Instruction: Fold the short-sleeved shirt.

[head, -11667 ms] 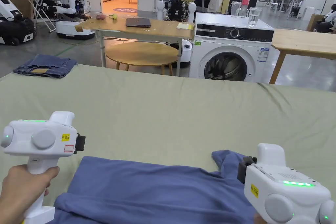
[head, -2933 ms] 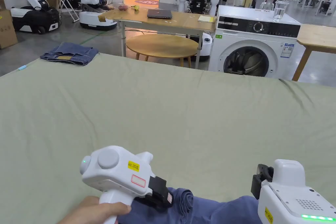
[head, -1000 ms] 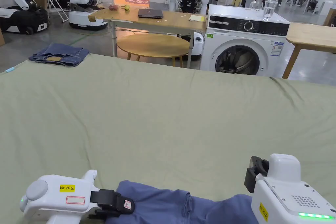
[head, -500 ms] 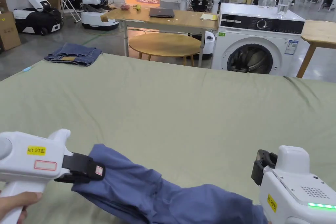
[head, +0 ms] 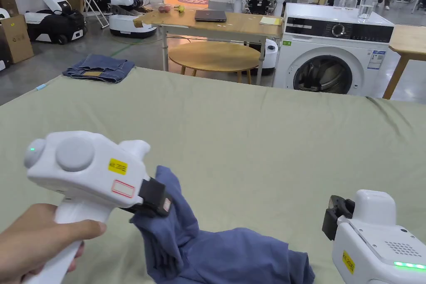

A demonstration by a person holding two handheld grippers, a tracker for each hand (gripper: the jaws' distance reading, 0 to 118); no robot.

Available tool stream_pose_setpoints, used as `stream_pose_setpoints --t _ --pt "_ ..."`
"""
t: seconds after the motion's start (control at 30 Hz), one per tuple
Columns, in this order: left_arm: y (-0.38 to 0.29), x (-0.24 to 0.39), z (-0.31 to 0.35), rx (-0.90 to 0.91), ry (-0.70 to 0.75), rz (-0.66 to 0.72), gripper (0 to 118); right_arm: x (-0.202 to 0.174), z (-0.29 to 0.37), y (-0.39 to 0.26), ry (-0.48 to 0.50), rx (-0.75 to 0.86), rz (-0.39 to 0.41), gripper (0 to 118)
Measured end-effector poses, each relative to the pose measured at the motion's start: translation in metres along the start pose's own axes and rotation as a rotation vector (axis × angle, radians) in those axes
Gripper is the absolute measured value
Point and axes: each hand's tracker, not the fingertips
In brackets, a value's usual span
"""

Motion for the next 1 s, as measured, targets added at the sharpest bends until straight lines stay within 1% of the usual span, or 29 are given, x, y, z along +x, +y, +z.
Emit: stream_pose_setpoints --t 0.13,0.27,0.33,0.47,0.53,0.67,0.83,0.87,0.9,0.93,0.97,1.0 --pt "0.006 0.036 -0.028 -0.052 -0.047 -0.06 5 0.009 0.001 -0.002 -0.017 -0.008 -0.009 0" --pt "0.006 0.067 -0.073 -0.121 -0.046 -0.096 5 0.018 0.003 -0.005 -0.03 -0.015 -0.027 0" --pt "0.005 0.079 -0.096 -0.156 -0.065 -0.063 5 0.022 0.005 -0.007 -0.035 -0.016 -0.036 0" --pt "0.0 0.098 -0.135 -0.179 -0.031 -0.077 5 0.029 0.008 -0.009 -0.047 -0.021 -0.044 0" --pt "-0.002 0.101 -0.148 -0.189 -0.028 -0.061 5 0.033 0.009 -0.009 -0.052 -0.022 -0.048 0" --pt "-0.011 0.105 -0.166 -0.201 -0.024 -0.05 5 0.039 0.011 -0.01 -0.063 -0.022 -0.056 0" --pt "-0.014 0.11 -0.161 -0.183 -0.03 -0.057 5 0.042 0.012 -0.012 -0.069 -0.025 -0.063 0" --pt "-0.013 0.109 -0.159 -0.179 -0.037 -0.063 7 0.042 0.012 -0.013 -0.068 -0.027 -0.064 0" --pt "-0.011 0.108 -0.157 -0.18 -0.052 -0.056 14 0.043 0.012 -0.013 -0.07 -0.028 -0.064 0" --pt "-0.01 0.105 -0.154 -0.183 -0.086 -0.044 29 0.043 0.012 -0.014 -0.07 -0.03 -0.065 0" --pt "-0.007 0.103 -0.149 -0.185 -0.154 -0.026 35 0.043 0.013 -0.014 -0.07 -0.031 -0.066 0" --pt "-0.006 0.102 -0.144 -0.179 -0.183 -0.008 38 0.044 0.013 -0.014 -0.07 -0.031 -0.067 0"
